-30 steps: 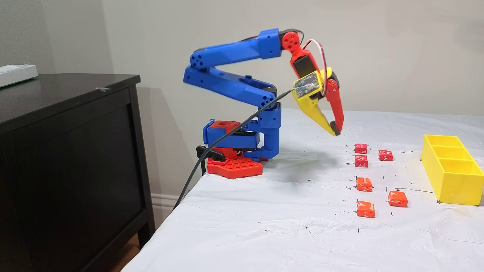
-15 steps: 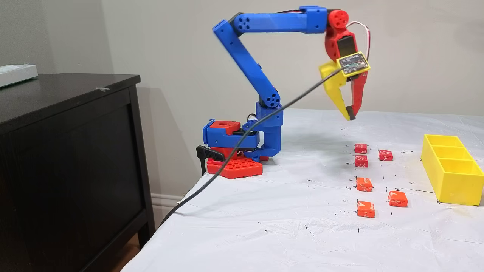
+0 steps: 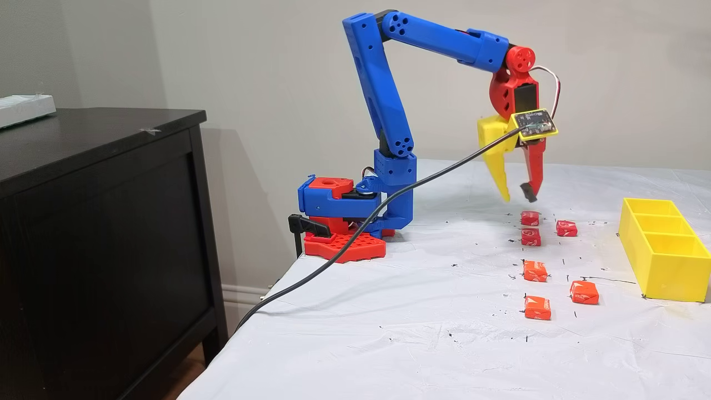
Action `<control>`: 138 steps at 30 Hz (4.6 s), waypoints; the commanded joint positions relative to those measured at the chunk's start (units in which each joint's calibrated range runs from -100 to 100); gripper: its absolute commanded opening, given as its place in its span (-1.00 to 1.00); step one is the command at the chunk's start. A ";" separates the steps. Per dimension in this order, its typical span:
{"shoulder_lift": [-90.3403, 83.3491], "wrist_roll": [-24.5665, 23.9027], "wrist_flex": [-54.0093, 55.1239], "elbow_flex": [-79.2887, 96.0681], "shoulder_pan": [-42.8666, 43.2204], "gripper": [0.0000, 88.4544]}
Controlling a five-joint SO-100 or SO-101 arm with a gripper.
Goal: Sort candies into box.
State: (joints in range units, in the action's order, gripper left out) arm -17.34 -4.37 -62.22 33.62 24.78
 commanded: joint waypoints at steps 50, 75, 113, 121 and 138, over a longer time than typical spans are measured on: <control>18.36 -0.34 5.20 -11.00 3.30 -0.41; 3.43 3.08 1.68 -18.64 -4.12 -1.00; 18.53 0.73 19.37 -31.39 -12.64 -1.00; 19.21 0.68 19.77 -30.66 -12.19 -0.82; 16.16 1.17 17.15 -30.39 -12.09 -0.80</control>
State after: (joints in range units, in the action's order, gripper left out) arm 3.47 -3.83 -44.05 7.70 11.82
